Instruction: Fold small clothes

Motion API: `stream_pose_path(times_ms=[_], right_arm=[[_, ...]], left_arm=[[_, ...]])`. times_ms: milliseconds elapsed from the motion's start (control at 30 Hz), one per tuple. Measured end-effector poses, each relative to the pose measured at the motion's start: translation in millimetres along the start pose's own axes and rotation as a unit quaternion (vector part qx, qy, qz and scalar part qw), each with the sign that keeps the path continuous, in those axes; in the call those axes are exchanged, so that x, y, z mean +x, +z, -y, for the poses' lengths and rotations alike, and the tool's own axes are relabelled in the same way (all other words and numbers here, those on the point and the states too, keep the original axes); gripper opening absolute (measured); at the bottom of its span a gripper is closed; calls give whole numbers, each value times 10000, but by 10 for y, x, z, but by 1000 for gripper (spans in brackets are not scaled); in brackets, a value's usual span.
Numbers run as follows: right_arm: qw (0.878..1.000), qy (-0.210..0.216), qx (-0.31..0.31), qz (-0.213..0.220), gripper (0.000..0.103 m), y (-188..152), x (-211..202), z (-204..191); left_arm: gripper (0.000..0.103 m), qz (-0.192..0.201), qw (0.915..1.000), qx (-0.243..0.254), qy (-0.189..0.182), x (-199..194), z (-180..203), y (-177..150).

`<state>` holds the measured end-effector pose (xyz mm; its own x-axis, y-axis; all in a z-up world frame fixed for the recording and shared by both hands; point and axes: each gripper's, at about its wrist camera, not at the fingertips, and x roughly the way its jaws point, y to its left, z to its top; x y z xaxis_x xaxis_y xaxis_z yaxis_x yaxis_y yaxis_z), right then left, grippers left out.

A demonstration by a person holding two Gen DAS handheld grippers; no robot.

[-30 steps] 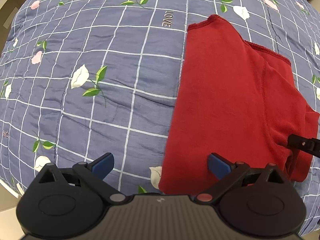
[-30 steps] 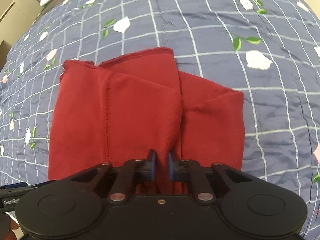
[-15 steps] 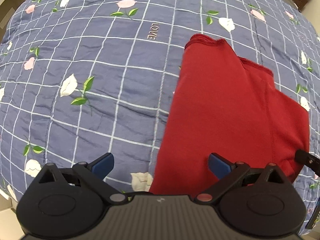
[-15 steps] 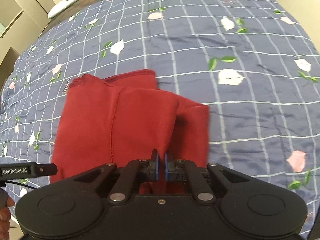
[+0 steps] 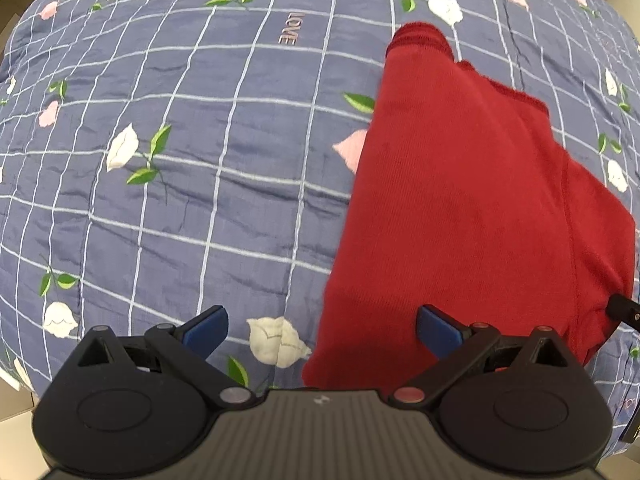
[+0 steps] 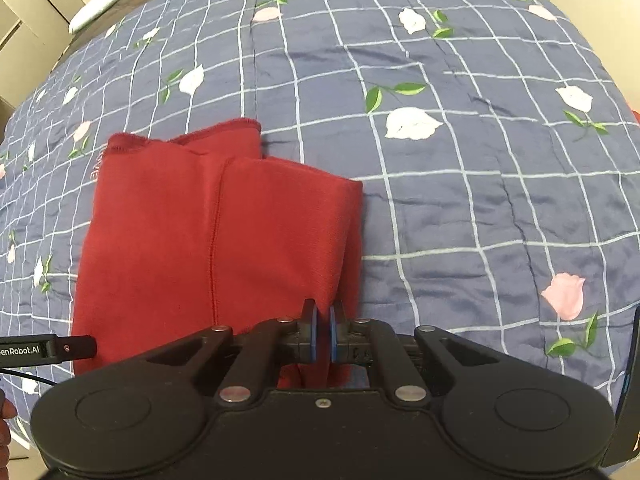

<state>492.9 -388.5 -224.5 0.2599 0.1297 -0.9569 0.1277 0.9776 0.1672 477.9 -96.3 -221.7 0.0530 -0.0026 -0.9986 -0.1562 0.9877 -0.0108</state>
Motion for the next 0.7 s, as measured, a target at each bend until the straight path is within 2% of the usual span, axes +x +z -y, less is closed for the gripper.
stream_pose_path(times_ms=[200,267,600,700], right_arm=[[9995,-11,259,-175,27,-82,35,62],[9992,13,362,-193,42,-96,25,93],[9984,105,488,-256,65,-138,20,81],[9977,97,578,-340,78,-164,46,97]], left_arm=[[102,-161,9998,-14,129,49,-53,-11],[102,-177,9998,-1,97,52,-68,-8],[102,-205,9996,146,124,54,-25,-18],[102,-226,9996,128,111,54,-30,-33]])
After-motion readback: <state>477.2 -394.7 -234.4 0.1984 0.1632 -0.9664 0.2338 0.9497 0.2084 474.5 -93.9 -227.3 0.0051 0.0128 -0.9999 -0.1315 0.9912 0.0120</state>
